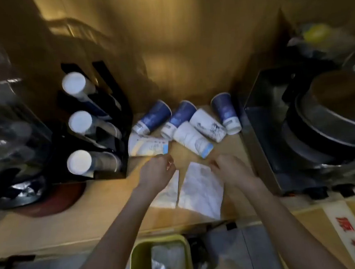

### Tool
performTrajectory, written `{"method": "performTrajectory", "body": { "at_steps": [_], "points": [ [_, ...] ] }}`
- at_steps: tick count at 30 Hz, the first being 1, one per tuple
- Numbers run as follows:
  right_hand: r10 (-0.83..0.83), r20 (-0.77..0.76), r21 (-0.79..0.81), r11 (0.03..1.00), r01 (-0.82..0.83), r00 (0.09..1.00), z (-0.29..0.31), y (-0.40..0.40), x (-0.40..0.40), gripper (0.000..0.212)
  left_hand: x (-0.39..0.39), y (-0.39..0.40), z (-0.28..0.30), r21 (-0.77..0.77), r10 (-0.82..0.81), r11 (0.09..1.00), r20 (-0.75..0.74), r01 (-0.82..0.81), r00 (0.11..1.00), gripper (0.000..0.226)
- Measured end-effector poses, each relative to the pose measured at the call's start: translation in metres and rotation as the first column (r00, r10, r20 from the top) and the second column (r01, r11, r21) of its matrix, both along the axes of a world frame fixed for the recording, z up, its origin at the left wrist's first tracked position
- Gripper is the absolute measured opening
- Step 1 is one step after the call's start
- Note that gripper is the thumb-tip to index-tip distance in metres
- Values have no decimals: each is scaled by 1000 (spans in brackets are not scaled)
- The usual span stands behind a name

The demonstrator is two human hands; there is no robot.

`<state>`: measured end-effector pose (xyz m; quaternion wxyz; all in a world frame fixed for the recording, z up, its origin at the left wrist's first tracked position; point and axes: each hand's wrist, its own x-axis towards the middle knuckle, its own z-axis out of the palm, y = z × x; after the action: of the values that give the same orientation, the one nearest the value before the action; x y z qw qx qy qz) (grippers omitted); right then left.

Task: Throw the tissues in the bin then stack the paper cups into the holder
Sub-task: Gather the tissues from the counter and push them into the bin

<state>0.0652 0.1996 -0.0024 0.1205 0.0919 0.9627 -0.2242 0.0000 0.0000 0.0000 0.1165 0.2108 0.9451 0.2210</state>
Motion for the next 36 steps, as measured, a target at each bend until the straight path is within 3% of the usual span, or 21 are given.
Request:
{"method": "performTrajectory", "body": {
  "at_steps": [5, 8, 11, 15, 21, 24, 26, 32, 36],
  "points": [
    [51, 58, 29, 998, -52, 997, -63, -15, 22, 43, 32, -7, -62, -66, 40, 997, 102, -34, 994, 41],
    [107, 74, 78, 991, -112, 992, -94, -18, 32, 63, 42, -11, -90, -92, 24, 996, 51, -19, 998, 53],
    [155, 64, 65, 985, -160, 986, -112, -23, 37, 68, 49, -15, -112, -154, 0, 988, 76, 12, 997, 53],
    [158, -44, 92, 984, -153, 986, -120, -32, 41, 52, 60, -29, -133, -112, 21, 994, 133, -6, 991, 50],
    [111, -205, 135, 987, -84, 973, -118, -52, 46, 45, 84, -45, -127, 5, 217, 976, 1, -217, 976, 34],
    [103, -207, 41, 994, -97, 973, -116, -66, 53, 35, 102, -57, -124, 73, 313, 947, 17, -314, 949, 19],
    [98, -127, -4, 995, -99, 987, -116, -78, 57, 29, 110, -68, -125, 99, 349, 930, 55, -353, 936, 14],
    [64, 7, -260, 964, -60, 998, -114, -125, 74, 10, 135, -108, -131, 160, 359, 912, 137, -378, 923, 16],
    [49, -27, -391, 919, -55, 998, -125, -172, 108, 6, 164, -142, -149, 122, 395, 897, 212, -425, 894, 19]
  ]
}}
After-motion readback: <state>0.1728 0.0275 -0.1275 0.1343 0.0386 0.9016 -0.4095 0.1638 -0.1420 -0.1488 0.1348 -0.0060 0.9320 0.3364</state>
